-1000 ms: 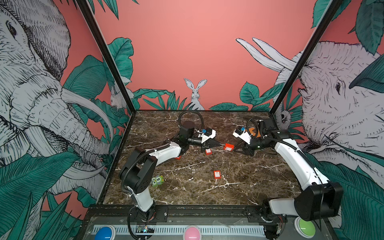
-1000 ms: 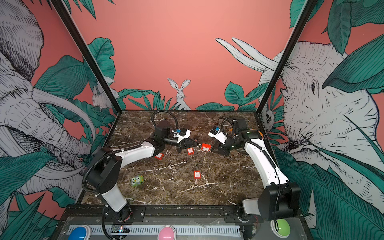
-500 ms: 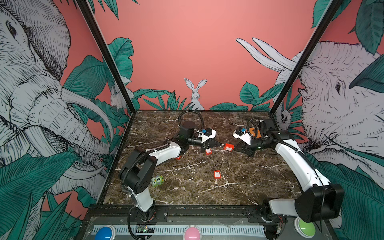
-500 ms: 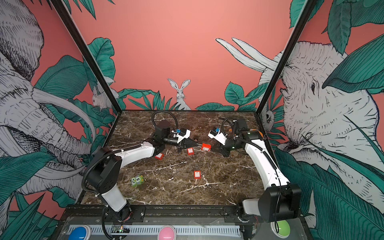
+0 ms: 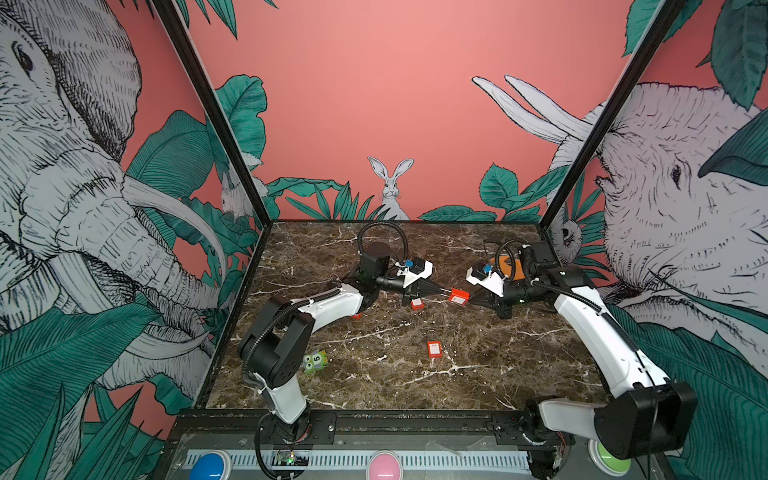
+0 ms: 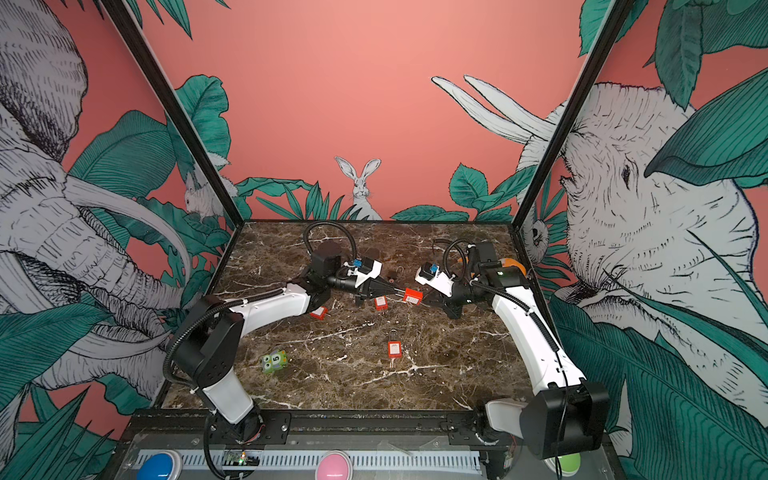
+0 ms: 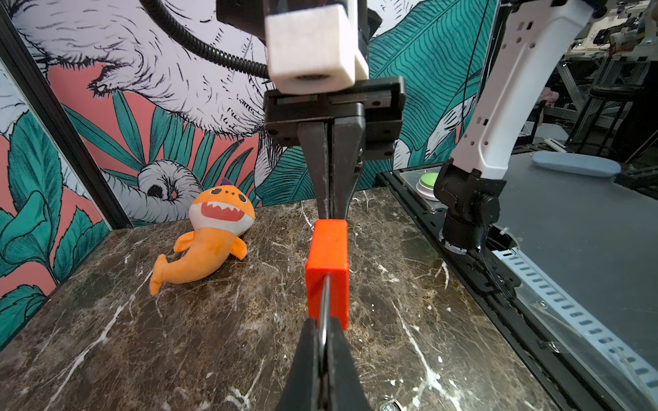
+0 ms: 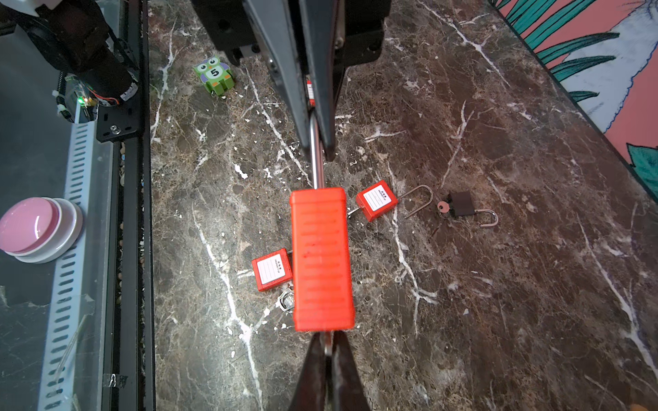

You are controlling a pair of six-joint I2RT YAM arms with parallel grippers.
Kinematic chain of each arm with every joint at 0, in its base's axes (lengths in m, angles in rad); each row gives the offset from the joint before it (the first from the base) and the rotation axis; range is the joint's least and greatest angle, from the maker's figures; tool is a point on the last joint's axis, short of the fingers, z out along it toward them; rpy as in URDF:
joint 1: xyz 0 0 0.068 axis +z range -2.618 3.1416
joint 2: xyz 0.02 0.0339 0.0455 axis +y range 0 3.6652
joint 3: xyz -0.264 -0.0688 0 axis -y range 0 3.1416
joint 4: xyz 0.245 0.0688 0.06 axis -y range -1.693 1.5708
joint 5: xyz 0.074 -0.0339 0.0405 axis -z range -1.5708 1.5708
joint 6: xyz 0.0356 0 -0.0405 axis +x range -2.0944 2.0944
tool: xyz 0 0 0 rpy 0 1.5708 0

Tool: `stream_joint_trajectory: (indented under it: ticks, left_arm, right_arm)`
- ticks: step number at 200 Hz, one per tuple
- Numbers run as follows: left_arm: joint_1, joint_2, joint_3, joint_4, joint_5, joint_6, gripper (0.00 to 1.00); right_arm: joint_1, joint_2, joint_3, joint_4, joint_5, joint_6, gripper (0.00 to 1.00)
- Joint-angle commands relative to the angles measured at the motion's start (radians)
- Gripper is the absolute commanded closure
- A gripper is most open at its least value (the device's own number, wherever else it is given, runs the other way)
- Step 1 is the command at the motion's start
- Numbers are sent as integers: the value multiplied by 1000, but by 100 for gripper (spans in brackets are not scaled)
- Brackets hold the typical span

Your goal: Lock with the key

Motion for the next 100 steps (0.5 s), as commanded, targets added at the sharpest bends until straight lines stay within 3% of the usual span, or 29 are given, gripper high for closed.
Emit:
stream_joint_trajectory:
  ticks: [1, 100]
  left_arm:
    - [3, -66, -12, -12, 3, 25, 100]
    - [49, -130, -78, -100, -15, 107, 100]
  right_arm:
    - [-3, -43, -28, 33, 61, -21, 100]
    - [-5, -121, -112, 70, 121, -10, 100]
